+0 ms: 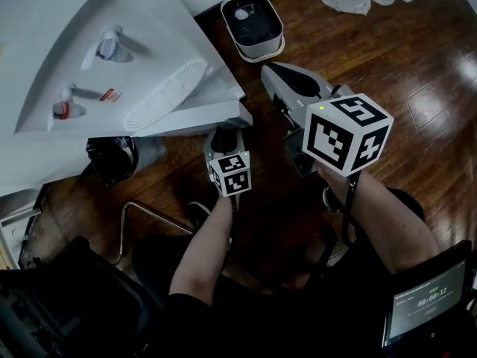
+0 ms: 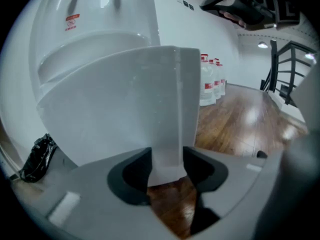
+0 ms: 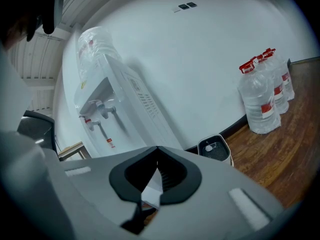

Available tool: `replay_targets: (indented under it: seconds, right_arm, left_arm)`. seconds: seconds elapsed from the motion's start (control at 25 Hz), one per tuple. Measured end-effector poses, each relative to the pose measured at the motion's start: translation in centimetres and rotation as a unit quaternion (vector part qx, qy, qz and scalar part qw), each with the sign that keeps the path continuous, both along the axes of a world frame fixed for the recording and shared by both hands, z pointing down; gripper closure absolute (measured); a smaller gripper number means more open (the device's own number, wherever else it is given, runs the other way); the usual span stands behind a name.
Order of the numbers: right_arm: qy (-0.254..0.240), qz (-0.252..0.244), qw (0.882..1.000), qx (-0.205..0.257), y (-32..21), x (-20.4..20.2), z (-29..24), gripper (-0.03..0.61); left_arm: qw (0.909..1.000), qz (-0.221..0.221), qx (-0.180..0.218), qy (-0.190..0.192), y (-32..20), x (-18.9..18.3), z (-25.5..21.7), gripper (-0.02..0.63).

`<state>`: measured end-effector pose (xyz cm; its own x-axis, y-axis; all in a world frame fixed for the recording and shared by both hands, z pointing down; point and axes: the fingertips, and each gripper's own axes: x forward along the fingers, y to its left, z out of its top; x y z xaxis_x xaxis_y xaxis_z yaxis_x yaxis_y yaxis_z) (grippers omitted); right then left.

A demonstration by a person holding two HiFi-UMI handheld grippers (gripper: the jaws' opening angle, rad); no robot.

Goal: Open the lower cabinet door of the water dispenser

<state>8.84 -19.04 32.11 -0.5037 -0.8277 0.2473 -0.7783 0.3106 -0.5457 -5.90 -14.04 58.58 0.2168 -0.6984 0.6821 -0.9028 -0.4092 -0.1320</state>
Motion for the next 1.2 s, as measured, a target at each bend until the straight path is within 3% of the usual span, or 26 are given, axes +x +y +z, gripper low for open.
replay_targets:
  seconds: [0.2,0.52,0.8,1.2]
  right_arm:
    - [-0.003,0.012,1.000,-0.007,0.0,0.7,0.3,0.574]
    - [-0.004,0.021,1.000,-0.015,-0.1,1.2,0.5,0.574]
    - [-0.015,0.032,0.999,-0.026,-1.5,2.6,0.7,0.574]
    - [-0.016,0.028,0.999,-0.038,-3.1,2.6,1.3,0.574]
  left_arm:
    - [0.9999,0.009,0.001,-0.008,-2.3,0.1,-0.1,0.400]
    - [0.9985,-0.046,-0.012,0.026,-3.8,0.0,-0.2,0.419]
    - [0.9974,-0.005,-0.065,0.029,-2.5,3.7,4.1,0.422]
    - [0.9960,-0.029,-0.078,0.031,-5.1,4.2,5.7,0.446]
